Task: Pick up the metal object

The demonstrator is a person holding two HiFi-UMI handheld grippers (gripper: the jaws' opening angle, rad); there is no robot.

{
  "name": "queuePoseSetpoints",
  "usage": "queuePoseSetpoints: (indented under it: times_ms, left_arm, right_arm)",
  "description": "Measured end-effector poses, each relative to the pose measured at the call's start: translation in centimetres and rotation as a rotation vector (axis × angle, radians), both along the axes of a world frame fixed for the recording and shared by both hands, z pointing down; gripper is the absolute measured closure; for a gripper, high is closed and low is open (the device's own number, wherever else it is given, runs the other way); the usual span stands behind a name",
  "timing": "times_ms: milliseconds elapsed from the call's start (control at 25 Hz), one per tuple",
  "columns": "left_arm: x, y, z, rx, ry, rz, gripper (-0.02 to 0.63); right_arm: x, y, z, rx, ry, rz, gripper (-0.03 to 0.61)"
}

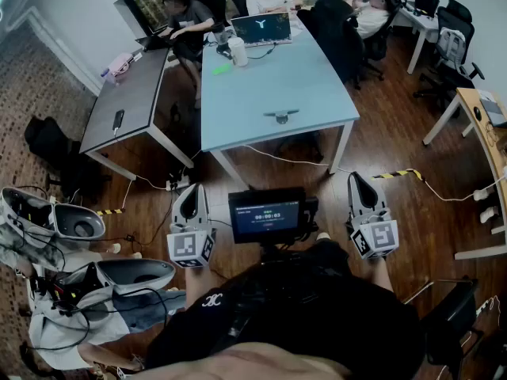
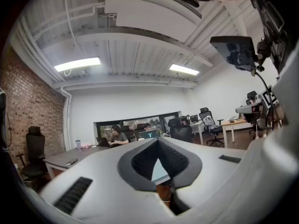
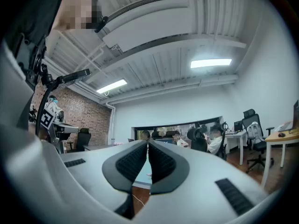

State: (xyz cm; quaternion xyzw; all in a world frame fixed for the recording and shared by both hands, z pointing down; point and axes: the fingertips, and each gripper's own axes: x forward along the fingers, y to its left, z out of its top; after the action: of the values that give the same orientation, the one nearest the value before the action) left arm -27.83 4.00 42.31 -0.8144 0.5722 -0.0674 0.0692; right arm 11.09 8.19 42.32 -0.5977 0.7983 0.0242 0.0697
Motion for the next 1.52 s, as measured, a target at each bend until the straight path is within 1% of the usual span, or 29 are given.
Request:
queuePoseSetpoints:
  times_ms: [120,240,320,400,480,560,720,880,1000,1120,1200,1360,1520]
  left_arm:
    - [-0.7,-2.0,-0.7,-0.011,0.006,0.000,0.600]
    - [-0.9,-4.0,-0.2,-0.022,0.005,-0.008,0.600]
    - [-0.5,-5.2,0.7,-0.026,0.004,-0.018,0.600]
    - [0.3,-6.9,1.4,-0.031,0.000,-0.025,0.600]
    - [1.5,-9.1,1.7,-0.034,-0.009,-0.024,0.600]
    - [2.8,-12.0,1.7,-0.031,-0.020,-0.023,0.600]
    - [5.9,-18.7,0.3,-0.008,-0.013,-0.040,0.600]
    - [10.3,-24.8,-1.1,0.019,-0.015,-0.029,0.600]
    - [12.6,-28.2,-1.3,0.029,0.011,-0.043,0.600]
    - [14.3,-30.1,-1.2,0.031,0.024,-0.060,0.600]
    - [14.9,-31.1,-1.0,0.022,0.025,-0.065,0.600]
    - [14.6,-33.0,-0.4,0.002,0.024,-0.075,0.600]
    - [14.0,-34.0,-0.2,-0.007,0.021,-0.076,0.600]
  right_arm:
    - [-0.3,-2.3,-0.3,-0.019,0.011,0.006,0.560]
    - [-0.6,-4.7,-0.5,-0.004,0.004,-0.005,0.560]
    - [-0.3,-6.3,0.1,0.001,0.004,-0.018,0.560]
    - [0.5,-8.3,1.1,-0.008,-0.024,-0.026,0.560]
    - [1.7,-10.7,1.7,-0.013,-0.067,-0.029,0.560]
    - [3.0,-13.7,1.6,-0.003,-0.087,-0.030,0.560]
    - [5.3,-20.8,0.9,0.015,-0.072,-0.060,0.560]
    - [8.1,-27.0,-0.1,0.042,-0.095,-0.114,0.560]
    - [10.1,-30.7,0.6,-0.005,-0.061,-0.138,0.560]
    - [11.4,-33.5,0.2,0.013,-0.061,-0.169,0.560]
    - [11.7,-34.8,0.7,-0.018,-0.050,-0.187,0.560]
    - [10.6,-37.5,-0.1,-0.006,-0.059,-0.234,0.560]
    - [9.7,-39.3,0.5,-0.028,-0.043,-0.253,0.560]
